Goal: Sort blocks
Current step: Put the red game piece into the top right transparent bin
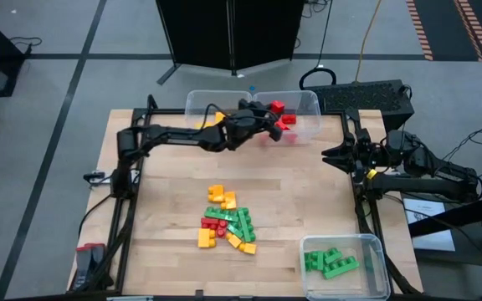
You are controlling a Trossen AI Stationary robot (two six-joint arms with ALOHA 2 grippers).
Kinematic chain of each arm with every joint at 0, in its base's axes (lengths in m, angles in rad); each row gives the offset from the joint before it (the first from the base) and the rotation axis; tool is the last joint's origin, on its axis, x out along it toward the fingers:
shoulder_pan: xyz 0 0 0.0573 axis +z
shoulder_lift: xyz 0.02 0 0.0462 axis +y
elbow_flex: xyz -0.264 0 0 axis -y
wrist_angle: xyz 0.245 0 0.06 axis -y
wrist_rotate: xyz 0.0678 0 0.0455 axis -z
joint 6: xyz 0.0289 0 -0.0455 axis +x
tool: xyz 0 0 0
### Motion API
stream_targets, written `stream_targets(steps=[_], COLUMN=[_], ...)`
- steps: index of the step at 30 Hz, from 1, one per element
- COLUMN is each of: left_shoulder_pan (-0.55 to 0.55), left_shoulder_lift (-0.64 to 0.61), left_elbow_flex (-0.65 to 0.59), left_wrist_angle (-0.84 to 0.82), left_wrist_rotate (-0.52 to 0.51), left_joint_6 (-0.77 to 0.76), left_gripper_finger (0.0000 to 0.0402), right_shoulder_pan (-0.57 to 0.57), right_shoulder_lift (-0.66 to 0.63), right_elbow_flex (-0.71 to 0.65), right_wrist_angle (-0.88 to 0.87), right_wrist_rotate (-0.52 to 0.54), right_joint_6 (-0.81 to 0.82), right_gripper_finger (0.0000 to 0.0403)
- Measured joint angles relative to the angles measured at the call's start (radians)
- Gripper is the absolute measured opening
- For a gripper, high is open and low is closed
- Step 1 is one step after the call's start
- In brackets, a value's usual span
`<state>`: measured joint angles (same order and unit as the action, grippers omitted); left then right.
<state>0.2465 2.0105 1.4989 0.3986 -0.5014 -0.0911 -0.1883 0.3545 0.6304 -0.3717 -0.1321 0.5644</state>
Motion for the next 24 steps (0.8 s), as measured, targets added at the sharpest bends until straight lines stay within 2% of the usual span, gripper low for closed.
stream_targets(steps=[6,11,20,24], left_shoulder_pan=[0.018,0.034,0.035,0.035], left_shoulder_lift=[0.029,0.032,0.032,0.032], left_elbow_flex=[0.010,0.010,0.010,0.012], left_wrist_angle=[-0.041,-0.161,-0.175,-0.180], left_wrist_rotate=[0.041,0.059,0.080,0.079], left_joint_6=[-0.005,-0.005,0.002,0.002], left_gripper_finger=[0.0113,0.0118,0.0193,0.0214], right_shoulder_pan=[0.000,0.000,0.000,0.000], right_shoulder_lift=[0.000,0.000,0.000,0.000], right_elbow_flex=[0.000,0.000,0.000,0.000], right_wrist_angle=[0.000,-0.001,-0.001,0.000], right_wrist_rotate=[0.000,0.000,0.000,0.000], right_joint_6=[0.000,-0.007,-0.011,-0.011], right_gripper_finger=[0.0144,0.0144,0.0144,0.0144])
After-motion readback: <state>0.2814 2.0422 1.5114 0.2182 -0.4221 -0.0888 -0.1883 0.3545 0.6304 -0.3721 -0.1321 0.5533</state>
